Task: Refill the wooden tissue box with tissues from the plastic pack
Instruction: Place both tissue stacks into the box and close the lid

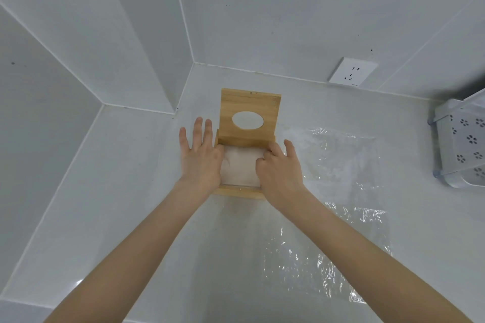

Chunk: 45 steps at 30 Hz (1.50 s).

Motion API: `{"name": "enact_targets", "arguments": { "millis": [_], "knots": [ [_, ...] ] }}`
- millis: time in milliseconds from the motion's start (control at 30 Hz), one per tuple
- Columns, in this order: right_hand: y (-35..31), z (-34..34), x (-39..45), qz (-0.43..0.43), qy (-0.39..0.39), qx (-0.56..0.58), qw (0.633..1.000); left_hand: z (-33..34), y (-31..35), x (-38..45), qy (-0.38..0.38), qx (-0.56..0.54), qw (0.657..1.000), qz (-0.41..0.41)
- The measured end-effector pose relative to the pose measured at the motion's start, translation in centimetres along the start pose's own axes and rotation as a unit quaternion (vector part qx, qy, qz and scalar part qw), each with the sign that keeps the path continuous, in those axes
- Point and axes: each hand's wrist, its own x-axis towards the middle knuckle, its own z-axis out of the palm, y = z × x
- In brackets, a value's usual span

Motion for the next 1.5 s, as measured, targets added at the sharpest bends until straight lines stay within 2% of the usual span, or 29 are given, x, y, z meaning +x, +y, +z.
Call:
{"name": "enact_targets", "arguments": {
  "millis": [67,267,300,367,433,533,600,667,733,800,933,1067,1233,1367,1500],
  "knots": [
    [-0.1,-0.1,0.3,0.012,-0.025,-0.006,1.000,-0.1,0.1,0.2,-0.017,-0.010,1.000,-0.013],
    [0.3,0.2,0.8,-0.023,-0.006,-0.003,1.000,0.1,0.0,0.0,-0.010,-0.040,0.999,-0.003],
    [0.6,0.1,0.7,-0.035,-0.001,0.015,0.999,-0.2,-0.2,-0.1,-0.019,-0.060,0.998,0.002],
    [1.7,-0.3,0.5,-0.036,0.024,0.120,0.992,-1.1,-0.8,-0.1,-0.028,-0.147,0.989,-0.003],
    [3.0,-1.2,0.6,0.000,0.094,0.259,0.961,-2.4,-1.7,0.3,0.021,-0.265,0.964,-0.024],
    [4.8,-1.9,1.5,0.047,0.255,0.332,0.907,-3.7,-3.0,1.9,0.117,-0.394,0.911,-0.035],
    [5.4,-2.2,2.5,0.085,0.281,0.337,0.895,-4.4,-3.2,3.1,0.114,-0.463,0.879,0.011],
    [5.6,-2.3,3.4,0.106,0.244,0.334,0.905,-4.7,-3.0,4.3,0.089,-0.502,0.859,0.044],
    [5.6,-2.2,4.1,0.096,0.189,0.330,0.920,-4.8,-2.9,5.2,0.089,-0.515,0.850,0.060],
    [5.7,-2.1,4.5,0.090,0.171,0.342,0.920,-5.0,-2.8,5.6,0.108,-0.514,0.849,0.066],
    [5.8,-2.2,4.2,0.086,0.222,0.374,0.896,-5.2,-2.8,5.2,0.147,-0.492,0.855,0.071],
    [5.3,-2.2,2.7,0.076,0.297,0.375,0.875,-5.0,-2.9,3.6,0.227,-0.458,0.855,0.088],
    [4.2,-2.1,-0.3,0.047,0.403,0.337,0.850,-4.0,-2.9,0.4,0.285,-0.455,0.838,0.096],
    [3.2,-1.1,-3.0,0.016,0.395,0.336,0.855,-2.5,-3.2,-2.3,0.292,-0.438,0.840,0.131],
    [2.0,0.3,-4.7,0.030,0.354,0.350,0.867,-0.6,-3.3,-4.5,0.264,-0.402,0.865,0.139]
  ]
}}
